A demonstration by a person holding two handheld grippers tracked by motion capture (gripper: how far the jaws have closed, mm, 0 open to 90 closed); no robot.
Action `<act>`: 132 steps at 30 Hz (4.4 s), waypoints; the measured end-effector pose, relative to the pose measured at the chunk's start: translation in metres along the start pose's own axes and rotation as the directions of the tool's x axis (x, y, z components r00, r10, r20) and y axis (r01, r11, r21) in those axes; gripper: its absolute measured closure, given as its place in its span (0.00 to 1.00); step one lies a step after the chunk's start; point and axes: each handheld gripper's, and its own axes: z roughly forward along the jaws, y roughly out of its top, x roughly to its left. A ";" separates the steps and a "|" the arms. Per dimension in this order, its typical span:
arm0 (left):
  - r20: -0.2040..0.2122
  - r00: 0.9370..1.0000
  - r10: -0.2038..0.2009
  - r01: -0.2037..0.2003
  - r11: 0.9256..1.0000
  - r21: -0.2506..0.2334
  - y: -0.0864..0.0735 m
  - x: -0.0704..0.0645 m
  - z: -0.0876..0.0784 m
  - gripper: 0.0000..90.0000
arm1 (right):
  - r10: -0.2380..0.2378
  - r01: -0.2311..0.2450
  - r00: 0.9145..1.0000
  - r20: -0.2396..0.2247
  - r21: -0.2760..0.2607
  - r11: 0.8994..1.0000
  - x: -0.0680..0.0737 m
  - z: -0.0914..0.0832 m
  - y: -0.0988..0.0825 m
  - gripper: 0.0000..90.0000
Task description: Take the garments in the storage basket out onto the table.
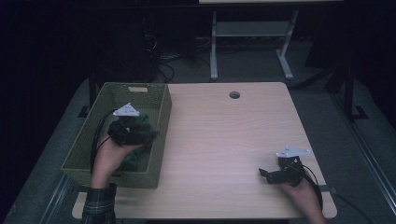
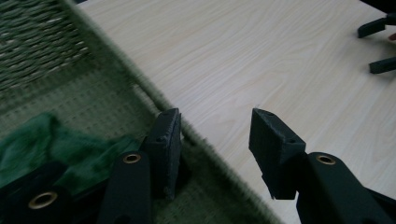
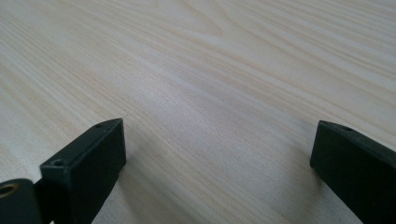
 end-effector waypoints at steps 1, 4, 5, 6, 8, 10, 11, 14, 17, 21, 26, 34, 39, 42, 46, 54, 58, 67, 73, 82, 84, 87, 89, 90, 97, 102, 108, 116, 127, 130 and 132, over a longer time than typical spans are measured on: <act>-0.009 1.000 -0.002 0.002 1.000 0.005 -0.001 0.002 -0.001 0.59 | -0.002 0.002 1.000 0.001 -0.001 1.000 0.000 0.000 0.000 0.03; -0.035 0.999 -0.002 0.003 1.000 0.021 -0.006 0.008 -0.003 0.59 | -0.002 0.002 1.000 0.000 -0.001 1.000 0.000 0.000 0.000 0.03; -0.041 0.999 -0.005 0.006 1.000 0.026 -0.008 0.010 -0.003 0.59 | -0.002 0.002 1.000 0.000 -0.001 1.000 0.000 0.000 0.000 0.03; -0.046 0.999 -0.007 0.008 1.000 0.030 -0.009 0.013 -0.004 0.58 | -0.002 0.002 1.000 0.000 -0.001 1.000 0.000 0.000 0.000 0.03; -0.051 0.999 -0.013 0.015 0.999 0.035 -0.012 0.016 -0.005 0.58 | -0.002 0.002 1.000 0.000 -0.001 1.000 0.000 0.000 0.000 0.03; -0.059 0.998 -0.021 0.023 0.999 0.041 -0.015 0.019 -0.007 0.57 | -0.002 0.002 1.000 0.000 -0.001 1.000 0.000 0.000 0.000 0.03; -0.060 0.998 -0.022 0.025 0.999 0.044 -0.017 0.021 -0.007 0.57 | -0.002 0.002 1.000 0.000 -0.001 1.000 0.000 0.000 0.000 0.03; -0.062 0.998 -0.025 0.029 0.998 0.062 -0.021 0.025 -0.007 0.57 | -0.002 0.002 1.000 0.000 -0.001 1.000 0.000 0.000 0.000 0.03; -0.065 0.998 -0.018 0.024 0.996 0.090 -0.026 0.031 -0.004 0.57 | -0.002 0.002 1.000 0.000 -0.001 1.000 0.000 0.000 0.000 0.03; -0.075 0.997 -0.017 0.026 0.992 0.121 -0.031 0.036 -0.001 0.57 | -0.002 0.002 1.000 0.000 -0.001 1.000 0.000 0.000 0.000 0.03; -0.082 0.997 -0.013 0.026 0.988 0.152 -0.038 0.042 0.003 0.57 | -0.002 0.002 1.000 0.000 -0.001 1.000 0.000 0.000 0.000 0.03; -0.094 0.996 0.000 0.018 0.982 0.190 -0.047 0.050 0.011 0.55 | -0.002 0.002 1.000 0.000 -0.001 1.000 0.000 0.000 0.000 0.03; -0.102 0.995 0.011 0.011 0.977 0.214 -0.051 0.053 0.017 0.55 | -0.002 0.002 1.000 0.000 -0.001 1.000 0.000 0.000 0.000 0.03; -0.103 0.995 0.012 0.012 0.973 0.229 -0.054 0.056 0.023 0.55 | -0.002 0.002 1.000 0.000 -0.001 1.000 0.000 0.000 0.000 0.03; -0.106 0.994 0.019 0.010 0.965 0.263 -0.058 0.059 0.031 0.55 | -0.002 0.002 1.000 0.000 -0.001 1.000 0.000 0.000 0.000 0.03; -0.106 0.994 0.020 0.013 0.952 0.305 -0.063 0.062 0.040 0.65 | -0.002 0.002 1.000 0.000 -0.001 1.000 0.000 0.000 0.000 0.03; -0.112 0.993 0.021 0.016 0.946 0.324 -0.062 0.061 0.040 0.80 | -0.002 0.002 1.000 0.000 -0.001 1.000 0.000 0.000 0.000 0.03; -0.119 0.992 -0.039 0.073 0.950 0.304 -0.060 0.062 0.035 0.92 | -0.002 0.002 1.000 0.000 -0.001 1.000 0.000 0.000 0.000 0.03; -0.124 0.990 -0.068 0.096 0.966 0.240 -0.055 0.062 0.025 0.95 | -0.002 0.002 1.000 0.000 -0.001 1.000 0.000 0.000 0.000 0.03; -0.107 0.988 -0.107 0.120 0.984 0.129 -0.049 0.059 0.007 0.95 | -0.002 0.002 1.000 0.000 -0.001 1.000 0.000 0.000 0.000 0.03; -0.103 0.988 -0.112 0.123 0.986 0.110 -0.048 0.059 0.003 0.95 | -0.002 0.002 1.000 0.000 -0.001 1.000 0.000 0.000 0.000 0.03; -0.097 0.988 -0.122 0.130 0.988 0.081 -0.047 0.059 -0.002 0.96 | -0.002 0.002 1.000 0.000 -0.001 1.000 0.000 0.000 0.000 0.03; -0.094 0.987 -0.132 0.137 0.989 0.053 -0.046 0.059 -0.006 0.96 | -0.002 0.002 1.000 0.000 -0.001 1.000 0.000 0.000 0.000 0.03; -0.093 0.986 -0.138 0.143 0.989 0.040 -0.045 0.059 -0.008 0.96 | -0.002 0.002 1.000 0.000 -0.001 1.000 0.000 0.000 0.000 0.04; -0.070 0.985 -0.159 0.154 0.985 -0.075 -0.039 0.056 -0.027 0.97 | -0.002 0.002 1.000 0.000 -0.001 1.000 0.000 0.000 0.000 0.03; -0.053 0.986 -0.159 0.150 0.979 -0.136 -0.034 0.052 -0.035 0.96 | -0.002 0.002 1.000 0.000 -0.001 1.000 0.000 0.000 0.000 0.03; -0.042 0.988 -0.148 0.138 0.973 -0.185 -0.024 0.050 -0.045 0.97 | -0.002 0.002 1.000 0.000 -0.001 1.000 0.000 0.000 0.000 0.03; -0.033 0.990 -0.136 0.125 0.965 -0.232 -0.006 0.050 -0.066 0.97 | -0.002 0.002 1.000 0.000 -0.001 1.000 0.000 0.000 0.000 0.03; -0.038 0.994 -0.107 0.091 0.950 -0.297 0.020 0.045 -0.091 0.97 | -0.001 0.001 1.000 0.000 -0.001 1.000 0.000 0.000 0.000 0.04; -0.041 0.994 -0.098 0.081 0.945 -0.316 0.028 0.043 -0.099 0.97 | -0.001 0.001 1.000 0.000 -0.001 1.000 0.000 0.000 0.000 0.04; -0.040 0.995 -0.092 0.074 0.942 -0.328 0.033 0.041 -0.103 0.97 | -0.001 0.001 1.000 0.001 -0.001 1.000 0.000 0.000 0.000 0.04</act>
